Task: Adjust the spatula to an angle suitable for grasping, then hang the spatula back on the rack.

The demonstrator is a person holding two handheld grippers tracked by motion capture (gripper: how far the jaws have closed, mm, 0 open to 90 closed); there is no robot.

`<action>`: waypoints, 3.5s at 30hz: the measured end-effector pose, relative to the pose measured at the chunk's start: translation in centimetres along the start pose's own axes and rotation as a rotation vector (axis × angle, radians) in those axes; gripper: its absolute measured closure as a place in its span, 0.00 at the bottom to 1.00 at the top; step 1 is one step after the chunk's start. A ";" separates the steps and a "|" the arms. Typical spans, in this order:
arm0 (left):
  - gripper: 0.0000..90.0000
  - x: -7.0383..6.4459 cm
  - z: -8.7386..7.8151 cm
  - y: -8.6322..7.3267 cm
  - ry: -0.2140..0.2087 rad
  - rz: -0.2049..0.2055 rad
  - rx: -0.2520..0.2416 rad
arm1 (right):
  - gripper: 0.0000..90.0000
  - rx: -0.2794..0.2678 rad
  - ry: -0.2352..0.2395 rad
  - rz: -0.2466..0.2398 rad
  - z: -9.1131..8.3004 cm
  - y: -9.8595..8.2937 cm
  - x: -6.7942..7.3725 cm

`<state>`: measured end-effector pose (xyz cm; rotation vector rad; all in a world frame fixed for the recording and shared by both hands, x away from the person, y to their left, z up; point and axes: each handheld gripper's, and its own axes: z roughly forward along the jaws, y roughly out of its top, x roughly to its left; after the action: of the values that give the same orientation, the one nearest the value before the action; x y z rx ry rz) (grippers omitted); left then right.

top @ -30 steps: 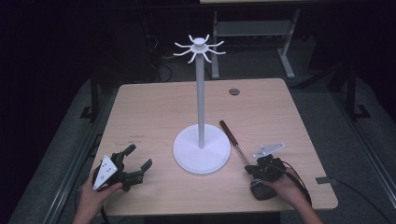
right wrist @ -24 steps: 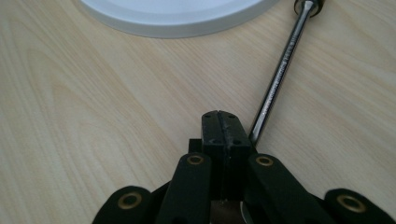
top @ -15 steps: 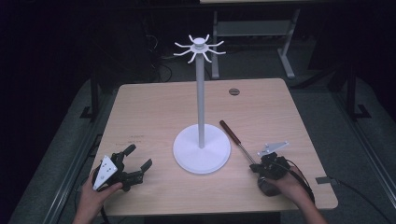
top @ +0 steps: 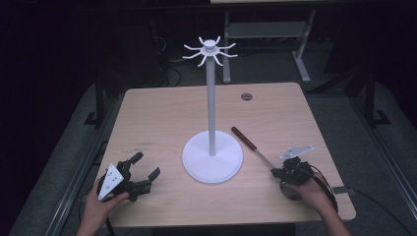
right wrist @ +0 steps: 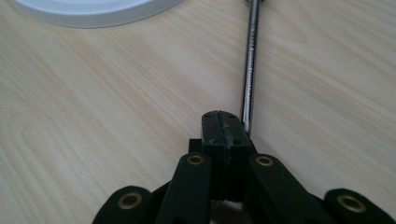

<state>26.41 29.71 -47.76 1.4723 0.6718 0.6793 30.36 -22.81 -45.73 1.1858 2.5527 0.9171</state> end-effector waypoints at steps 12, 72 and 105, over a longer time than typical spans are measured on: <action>0.14 0.0 -0.1 0.0 -0.004 0.009 0.001 | 1.00 -0.015 -0.041 0.031 -0.5 -0.4 -2.1; 0.14 0.1 0.1 0.0 -0.004 0.001 0.003 | 0.69 0.119 0.036 -0.084 1.4 9.4 -5.2; 0.14 0.1 0.0 0.0 -0.008 0.009 0.002 | 0.77 0.315 0.044 -0.110 7.8 13.4 -4.9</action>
<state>26.49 29.77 -47.74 1.4802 0.6598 0.6795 45.19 -16.30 -44.32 1.0937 2.8423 0.5355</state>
